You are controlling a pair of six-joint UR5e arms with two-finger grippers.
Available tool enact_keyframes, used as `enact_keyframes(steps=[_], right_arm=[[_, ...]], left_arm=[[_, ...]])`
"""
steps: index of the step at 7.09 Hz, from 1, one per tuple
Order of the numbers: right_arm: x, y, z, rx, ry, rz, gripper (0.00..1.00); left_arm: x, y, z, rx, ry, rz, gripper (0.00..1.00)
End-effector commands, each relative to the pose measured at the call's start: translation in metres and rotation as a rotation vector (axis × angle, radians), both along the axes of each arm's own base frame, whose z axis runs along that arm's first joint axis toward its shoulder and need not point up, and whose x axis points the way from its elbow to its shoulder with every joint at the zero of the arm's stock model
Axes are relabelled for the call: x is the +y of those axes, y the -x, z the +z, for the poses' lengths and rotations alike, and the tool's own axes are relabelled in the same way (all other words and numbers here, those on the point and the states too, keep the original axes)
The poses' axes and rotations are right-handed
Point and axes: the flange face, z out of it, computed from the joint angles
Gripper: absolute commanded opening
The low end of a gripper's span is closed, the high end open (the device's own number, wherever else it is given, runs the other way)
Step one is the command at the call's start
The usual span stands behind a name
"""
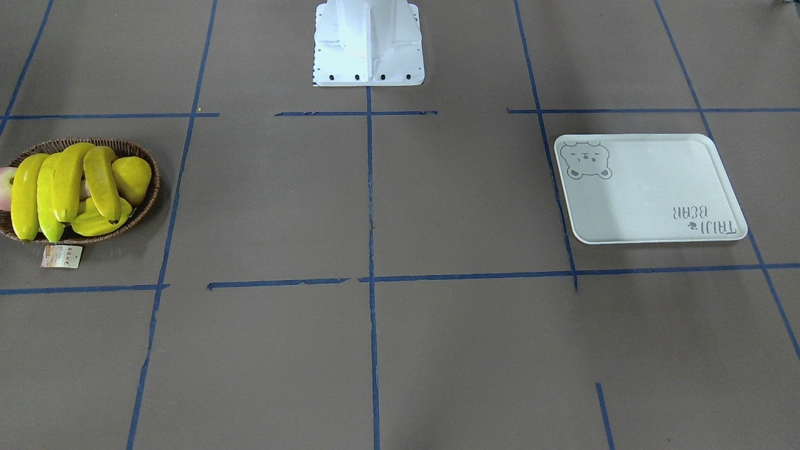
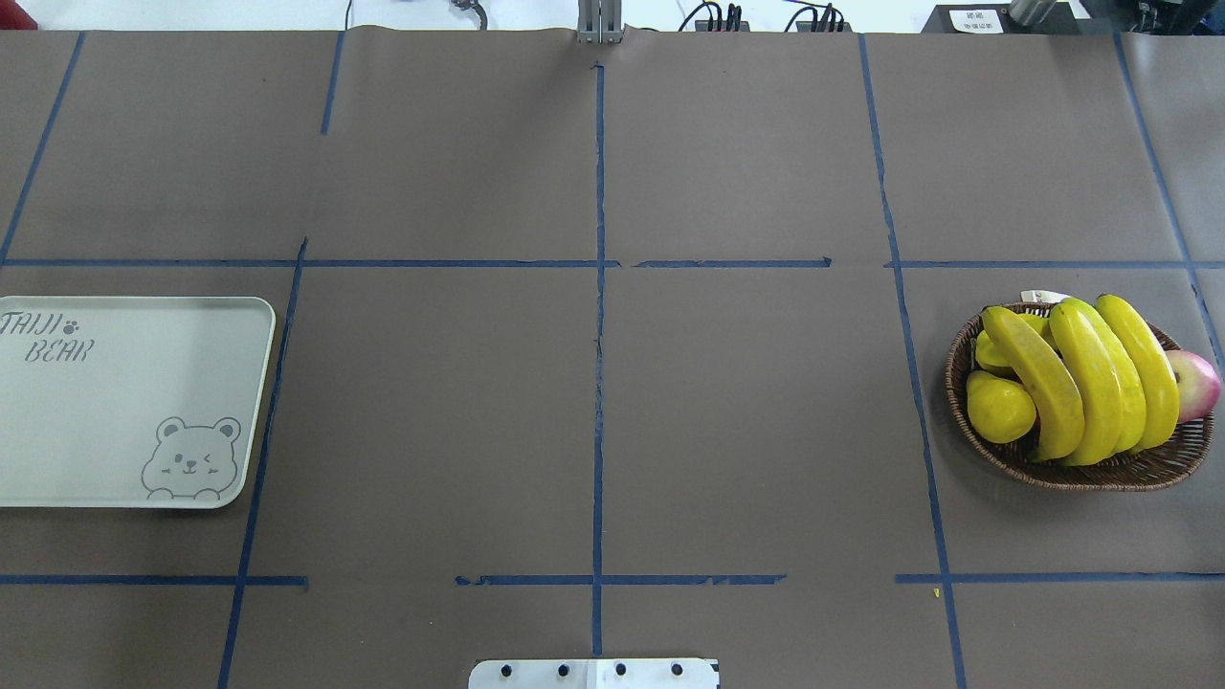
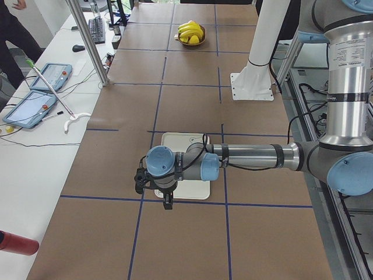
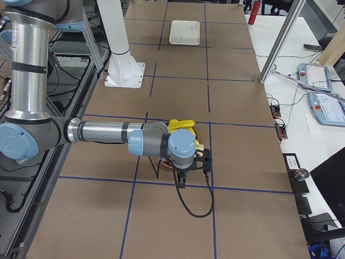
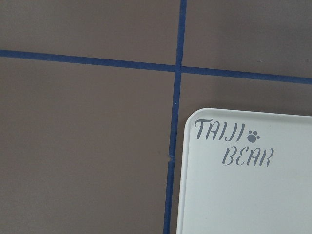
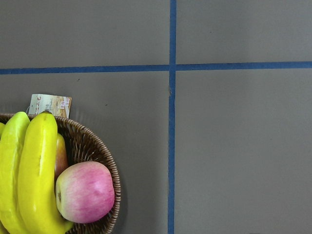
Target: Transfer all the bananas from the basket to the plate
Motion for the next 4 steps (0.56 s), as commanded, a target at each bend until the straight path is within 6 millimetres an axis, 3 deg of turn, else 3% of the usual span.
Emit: enact_keyframes(steps=[1,4], right_arm=[[-0.0020,0.0002,-0.0040,-0.003,-0.034,-0.005,1.00],[-0.0017,0.0003,-0.0003,-0.004,-0.032,0.000,1.00]], left_arm=[[0.0001,-0.0002,0.0012,0.000,0.002,0.001,1.00],[-0.0016,-0.0002,0.0028,0.000,0.005,0.001,1.00]])
